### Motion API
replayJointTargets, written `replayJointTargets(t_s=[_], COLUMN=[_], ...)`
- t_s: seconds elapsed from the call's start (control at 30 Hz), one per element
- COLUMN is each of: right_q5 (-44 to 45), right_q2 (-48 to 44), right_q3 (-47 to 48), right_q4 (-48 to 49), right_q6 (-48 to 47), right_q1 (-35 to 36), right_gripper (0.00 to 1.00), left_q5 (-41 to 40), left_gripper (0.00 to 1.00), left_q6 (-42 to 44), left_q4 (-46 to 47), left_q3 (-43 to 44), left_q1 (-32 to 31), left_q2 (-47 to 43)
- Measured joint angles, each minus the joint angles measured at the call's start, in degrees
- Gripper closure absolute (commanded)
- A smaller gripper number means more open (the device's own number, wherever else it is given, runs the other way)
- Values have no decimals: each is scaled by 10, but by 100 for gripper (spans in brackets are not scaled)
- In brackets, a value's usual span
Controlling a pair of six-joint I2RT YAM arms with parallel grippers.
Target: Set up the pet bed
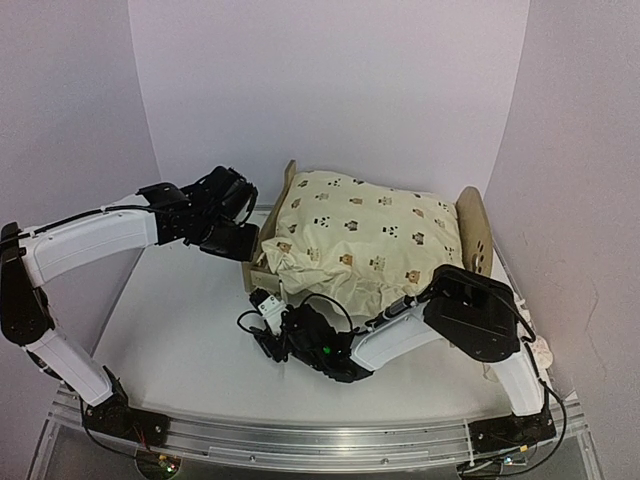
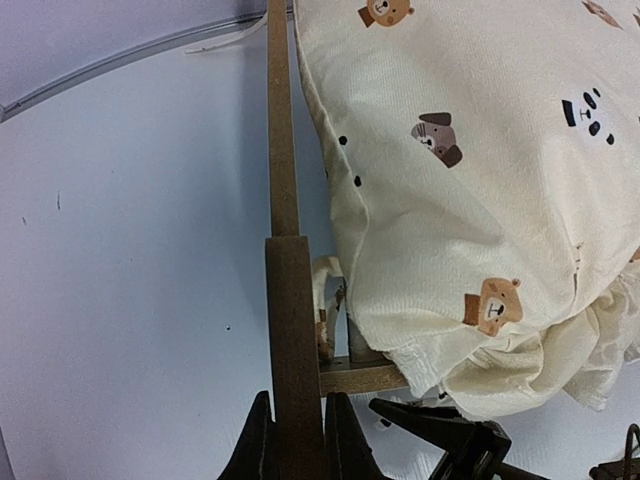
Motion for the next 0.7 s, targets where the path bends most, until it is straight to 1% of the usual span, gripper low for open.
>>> replayJointTargets(t_s=[0.1, 0.3, 0.47, 0.7], right_q5=[36, 79, 106, 124], right_q2=[24, 66, 95, 107], right_q3=[15, 49, 83, 89], right_q4=[40, 112, 144, 165], right_q6=[-25, -77, -109, -124], right_q1=[-1, -3, -5, -9], right_gripper=[41, 41, 41, 45], left_q5=[0, 1, 1, 1], left_gripper=[100, 100, 100, 100], left_q6=[1, 1, 1, 2], left_q4=[-4, -9, -12, -12], left_q3=[4, 5, 5, 5], left_q1=[0, 0, 0, 0], left_q2=[0, 0, 0, -4])
